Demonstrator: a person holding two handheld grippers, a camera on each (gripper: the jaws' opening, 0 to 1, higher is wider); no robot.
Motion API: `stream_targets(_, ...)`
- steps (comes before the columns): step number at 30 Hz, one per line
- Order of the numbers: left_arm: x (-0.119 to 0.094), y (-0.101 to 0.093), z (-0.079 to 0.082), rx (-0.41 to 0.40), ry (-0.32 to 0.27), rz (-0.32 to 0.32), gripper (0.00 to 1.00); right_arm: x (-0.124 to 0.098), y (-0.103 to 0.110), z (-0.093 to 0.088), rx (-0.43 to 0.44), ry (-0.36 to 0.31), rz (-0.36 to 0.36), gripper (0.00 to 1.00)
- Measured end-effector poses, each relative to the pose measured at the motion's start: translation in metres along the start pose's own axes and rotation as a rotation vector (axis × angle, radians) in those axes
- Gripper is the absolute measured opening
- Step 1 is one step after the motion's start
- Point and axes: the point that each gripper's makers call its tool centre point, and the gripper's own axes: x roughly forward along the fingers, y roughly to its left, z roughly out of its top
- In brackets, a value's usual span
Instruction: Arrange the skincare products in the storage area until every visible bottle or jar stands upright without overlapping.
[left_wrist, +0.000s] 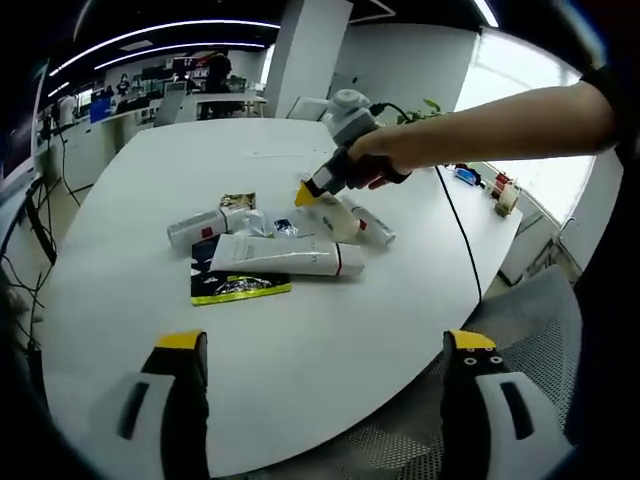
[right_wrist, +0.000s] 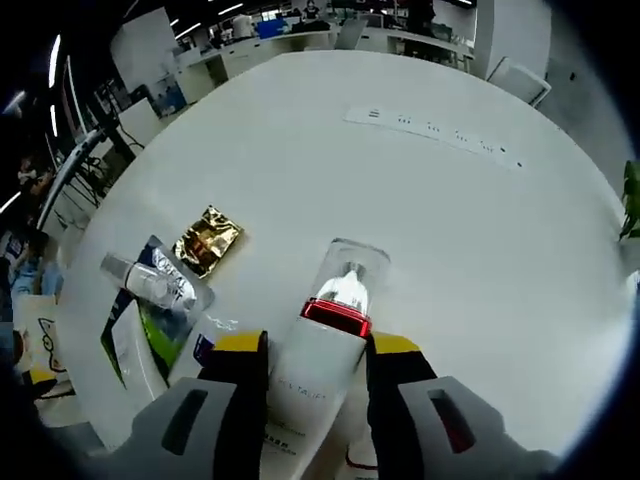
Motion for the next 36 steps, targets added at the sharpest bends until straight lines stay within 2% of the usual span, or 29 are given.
stream_targets(4,0.0,0.0,-0.001,-0.004,0.005,-0.001,0.91,0.0,-0.001,-0.001,-0.021,-0.005,-0.026,0.35)
stream_targets(6,0.0,0.0,-0.001,-0.007,0.005,0.002,0.91,0.002,-0.003,-0.001,-0.014,-0.028,-0.043,0.33)
stream_targets(19,0.0,0.002,0.0,-0.008,0.002,0.01,0.9,-0.001,-0.01,0.0,0.04,-0.079,-0.024,0.29)
stream_targets(25,0.0,0.002,0.0,-0.001,0.001,0.01,0.9,-0.011,-0.008,0.0,0.049,-0.118,-0.012,0.28)
stream_targets(36,0.0,0.001,0.002,0.015,-0.009,0.01,0.9,-0.043,-0.009,-0.003,0.078,-0.215,-0.002,0.28)
